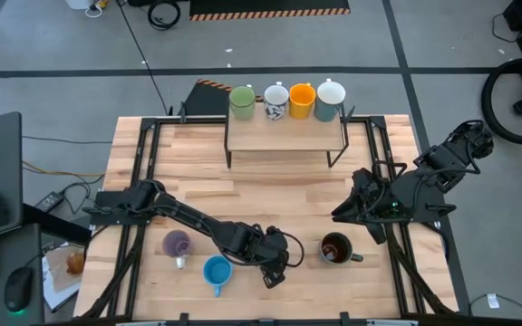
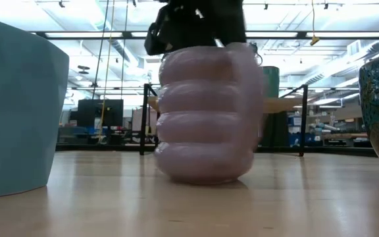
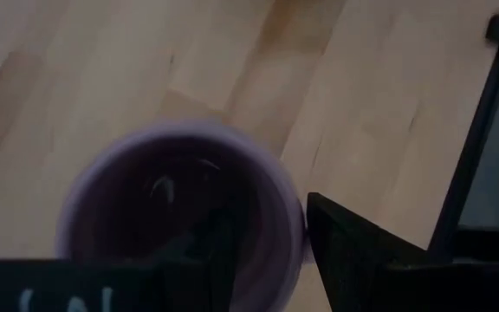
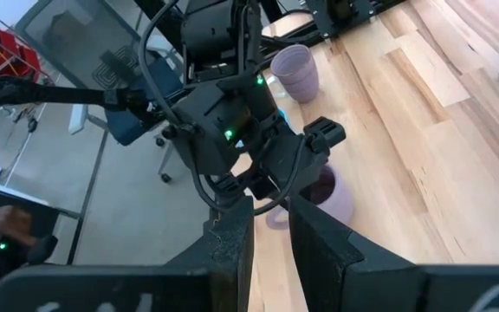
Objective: Place coffee mugs
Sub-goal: Put the right violet mug on the shelf
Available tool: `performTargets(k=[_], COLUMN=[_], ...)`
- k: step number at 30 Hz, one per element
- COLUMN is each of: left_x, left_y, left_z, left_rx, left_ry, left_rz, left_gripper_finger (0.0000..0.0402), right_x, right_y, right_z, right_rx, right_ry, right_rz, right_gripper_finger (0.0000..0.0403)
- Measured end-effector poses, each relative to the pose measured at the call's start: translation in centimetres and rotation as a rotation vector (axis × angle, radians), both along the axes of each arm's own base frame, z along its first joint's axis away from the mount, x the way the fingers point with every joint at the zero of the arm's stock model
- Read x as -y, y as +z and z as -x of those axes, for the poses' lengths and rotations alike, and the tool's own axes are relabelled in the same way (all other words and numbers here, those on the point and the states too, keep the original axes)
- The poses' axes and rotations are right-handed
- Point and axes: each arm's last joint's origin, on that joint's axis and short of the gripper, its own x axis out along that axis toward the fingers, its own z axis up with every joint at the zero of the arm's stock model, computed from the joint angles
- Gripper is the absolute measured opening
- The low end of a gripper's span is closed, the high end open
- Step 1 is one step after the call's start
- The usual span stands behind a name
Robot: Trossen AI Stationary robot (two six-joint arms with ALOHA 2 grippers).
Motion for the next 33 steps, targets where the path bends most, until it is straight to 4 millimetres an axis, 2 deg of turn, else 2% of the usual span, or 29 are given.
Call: performTargets(k=[8,14,16,24,27,33], left_x=[0.0,0.0,0.0,0.6,1.9,6.4], left_y=[-0.3,-0.3,-0.3,3.3,4.0,4.4], left_z=[0.6,0.6,0.6,1.2,2.1,4.6], left_rx=[-0.074,-0.072,-0.076,0.043,0.027,0.011], left_ry=[-0.147,-0.174,-0.127,0.014,0.08,0.246], left_rz=[-0.031,-0.03,-0.009,-0.131,-0.081,0.106], left_gripper_finger=[0.0141,0.0141,0.0141,0.0141,0.0141,0.0141], right_x=[0.0,0.0,0.0,0.0,0.0,-0.1], right_y=[0.0,0.0,0.0,0.0,0.0,0.0], right_z=[0.0,0.0,0.0,0.0,0.0,0.0], right_rx=[0.0,0.001,0.001,0.002,-0.001,-0.001], right_ry=[0.0,0.0,0.0,0.001,0.007,0.011], right_rz=[0.0,-0.001,-0.001,-0.002,-0.008,-0.004], right_gripper_finger=[0.0082,0.0082,0.0082,0.0082,0.0082,0.0082])
